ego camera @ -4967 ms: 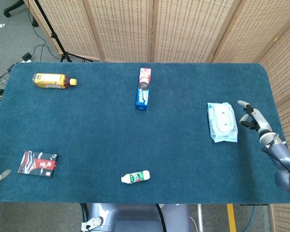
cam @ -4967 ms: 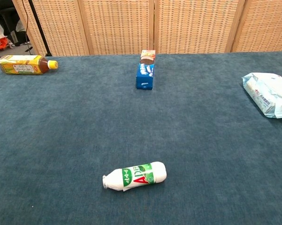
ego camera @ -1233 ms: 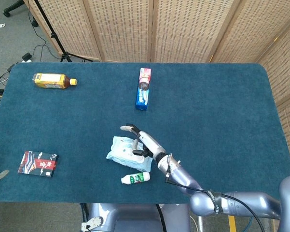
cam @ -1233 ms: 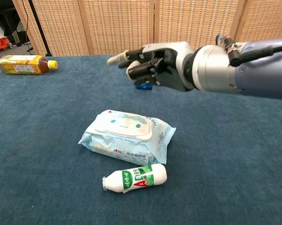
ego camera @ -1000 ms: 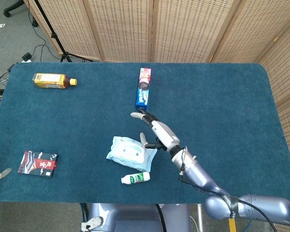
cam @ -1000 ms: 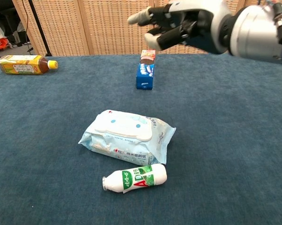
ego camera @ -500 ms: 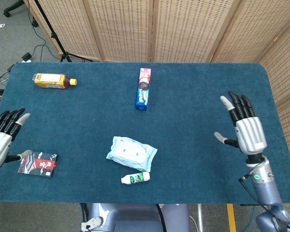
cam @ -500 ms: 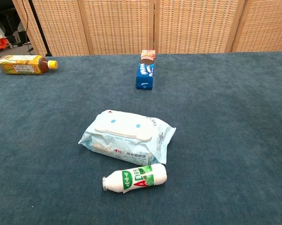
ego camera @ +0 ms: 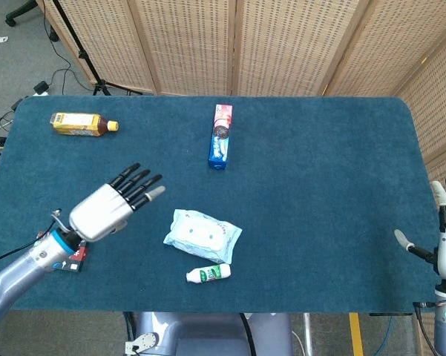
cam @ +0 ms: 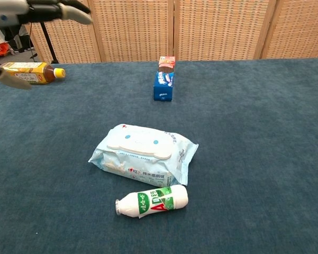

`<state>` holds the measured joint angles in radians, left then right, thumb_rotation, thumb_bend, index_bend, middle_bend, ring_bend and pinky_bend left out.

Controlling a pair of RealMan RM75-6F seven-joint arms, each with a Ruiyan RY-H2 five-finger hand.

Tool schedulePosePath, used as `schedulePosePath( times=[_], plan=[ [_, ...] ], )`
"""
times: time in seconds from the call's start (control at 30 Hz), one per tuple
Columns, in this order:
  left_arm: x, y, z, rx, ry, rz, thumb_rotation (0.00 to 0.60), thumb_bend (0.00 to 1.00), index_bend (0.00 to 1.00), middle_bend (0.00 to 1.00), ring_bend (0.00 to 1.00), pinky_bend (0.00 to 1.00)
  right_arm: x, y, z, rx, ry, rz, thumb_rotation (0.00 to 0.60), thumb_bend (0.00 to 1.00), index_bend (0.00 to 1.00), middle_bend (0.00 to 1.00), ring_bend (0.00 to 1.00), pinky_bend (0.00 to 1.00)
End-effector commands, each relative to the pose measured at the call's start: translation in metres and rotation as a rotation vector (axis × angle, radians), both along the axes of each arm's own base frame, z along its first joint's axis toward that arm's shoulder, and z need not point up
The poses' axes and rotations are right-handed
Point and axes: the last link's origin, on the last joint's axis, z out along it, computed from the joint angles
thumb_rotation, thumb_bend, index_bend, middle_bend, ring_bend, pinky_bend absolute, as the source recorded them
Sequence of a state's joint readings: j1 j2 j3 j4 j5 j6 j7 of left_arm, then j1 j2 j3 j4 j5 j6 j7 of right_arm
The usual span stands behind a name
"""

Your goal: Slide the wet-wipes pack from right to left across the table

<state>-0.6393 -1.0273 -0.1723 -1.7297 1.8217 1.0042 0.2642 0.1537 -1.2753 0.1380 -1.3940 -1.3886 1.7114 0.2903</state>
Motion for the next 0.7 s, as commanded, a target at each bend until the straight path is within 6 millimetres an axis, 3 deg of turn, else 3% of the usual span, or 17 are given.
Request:
schedulePosePath(
  times=[0.03, 0.23, 0.47, 0.53, 0.7],
  plan=[
    [0.047, -0.004, -0.036, -0.069, 0.113, -0.162, 0.6, 0.0, 0.04, 0.0, 0.0, 0.0, -0.003, 0.003, 0.0, -0.011, -0.004, 0.0, 0.6, 0.03, 0.02, 0.0, 0.0, 0.0],
    [0.082, -0.016, -0.079, -0.18, 0.284, -0.315, 0.6, 0.01, 0.04, 0.0, 0.0, 0.0, -0.009, 0.001, 0.002, -0.008, -0.02, -0.017, 0.6, 0.03, 0.02, 0.0, 0.0, 0.0],
    [0.103, -0.015, -0.105, -0.229, 0.377, -0.368, 0.6, 0.06, 0.04, 0.0, 0.0, 0.0, -0.012, -0.002, 0.011, -0.032, -0.039, -0.022, 0.6, 0.04, 0.02, 0.0, 0.0, 0.0],
    [0.107, -0.014, -0.11, -0.233, 0.395, -0.382, 0.6, 0.13, 0.04, 0.0, 0.0, 0.0, -0.013, -0.003, 0.012, -0.035, -0.044, -0.025, 0.6, 0.04, 0.02, 0.0, 0.0, 0.0],
    [0.108, -0.014, -0.121, -0.258, 0.425, -0.383, 0.6, 0.49, 0.04, 0.0, 0.0, 0.0, -0.015, -0.004, 0.015, -0.04, -0.057, -0.03, 0.6, 0.04, 0.02, 0.0, 0.0, 0.0]
  ],
)
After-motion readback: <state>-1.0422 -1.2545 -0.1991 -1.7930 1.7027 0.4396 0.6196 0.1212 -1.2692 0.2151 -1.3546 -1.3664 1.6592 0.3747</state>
